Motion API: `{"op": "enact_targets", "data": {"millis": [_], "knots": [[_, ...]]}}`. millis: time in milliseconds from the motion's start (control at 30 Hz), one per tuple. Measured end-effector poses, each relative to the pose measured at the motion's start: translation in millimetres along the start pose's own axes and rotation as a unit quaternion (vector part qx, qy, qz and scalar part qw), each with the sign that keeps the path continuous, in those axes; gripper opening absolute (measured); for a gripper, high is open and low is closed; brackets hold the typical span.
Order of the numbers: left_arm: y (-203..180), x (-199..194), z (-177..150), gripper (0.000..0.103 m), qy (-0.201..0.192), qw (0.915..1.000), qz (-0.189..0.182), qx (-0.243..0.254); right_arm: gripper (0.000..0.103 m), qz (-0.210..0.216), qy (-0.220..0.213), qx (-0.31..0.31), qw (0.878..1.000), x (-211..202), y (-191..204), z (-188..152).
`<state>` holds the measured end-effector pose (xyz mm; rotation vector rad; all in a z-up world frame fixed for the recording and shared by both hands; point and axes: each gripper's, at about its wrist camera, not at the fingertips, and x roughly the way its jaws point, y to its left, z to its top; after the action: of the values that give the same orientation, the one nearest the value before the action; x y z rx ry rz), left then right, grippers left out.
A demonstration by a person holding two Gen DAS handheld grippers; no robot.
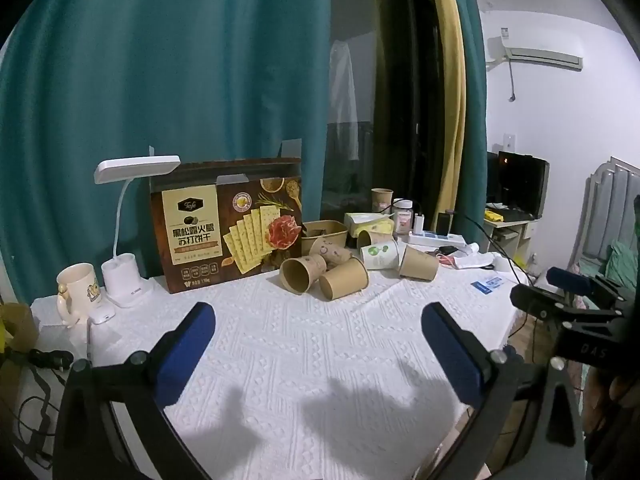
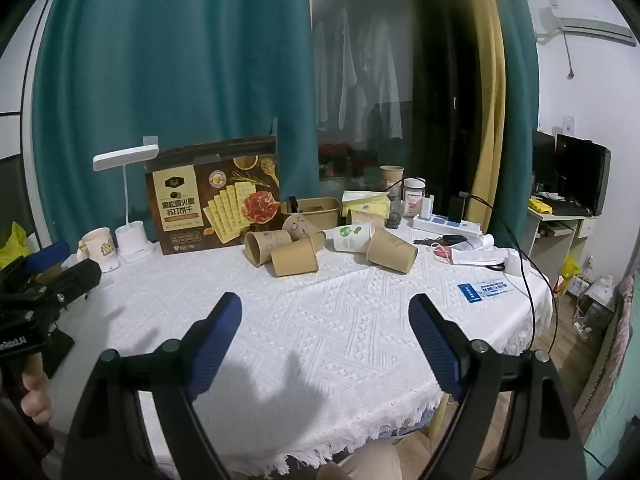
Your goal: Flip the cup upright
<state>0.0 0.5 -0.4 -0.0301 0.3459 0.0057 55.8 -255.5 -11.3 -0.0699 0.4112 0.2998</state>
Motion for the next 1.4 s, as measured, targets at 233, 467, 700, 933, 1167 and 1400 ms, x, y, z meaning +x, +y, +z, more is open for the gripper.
{"op": "enact_targets", "data": {"millis": [233, 467, 700, 933, 1167, 1400], "knots": [[1, 0, 1, 0.103, -0.001, 1.0, 0.001, -0.002, 0.084, 0.001, -0.001, -0.002, 1.0, 1, 5, 2], [1, 2, -2, 0.103, -0.002, 1.0, 0.0, -0.004, 0.084, 0.001, -0.001, -0.003, 1.0, 0, 7, 3], [0, 1, -1, 0.103, -0.002, 1.0, -0.001, -0.007, 0.084, 0.0, -0.002, -0.003, 1.0, -1, 8, 4], [-1, -5, 0, 0.103, -0.006, 0.9999, 0.0, -0.009, 0.084, 0.0, -0.003, -0.003, 1.0, -2, 12, 6], [-1, -6, 1, 0.103, -0.007, 0.9999, -0.002, -0.011, 0.084, 0.0, -0.003, -0.004, 1.0, -4, 10, 4], [-3, -6, 1, 0.103, -0.008, 0.9999, -0.003, -0.012, 0.084, 0.0, -0.003, -0.003, 1.0, -2, 13, 6]]}}
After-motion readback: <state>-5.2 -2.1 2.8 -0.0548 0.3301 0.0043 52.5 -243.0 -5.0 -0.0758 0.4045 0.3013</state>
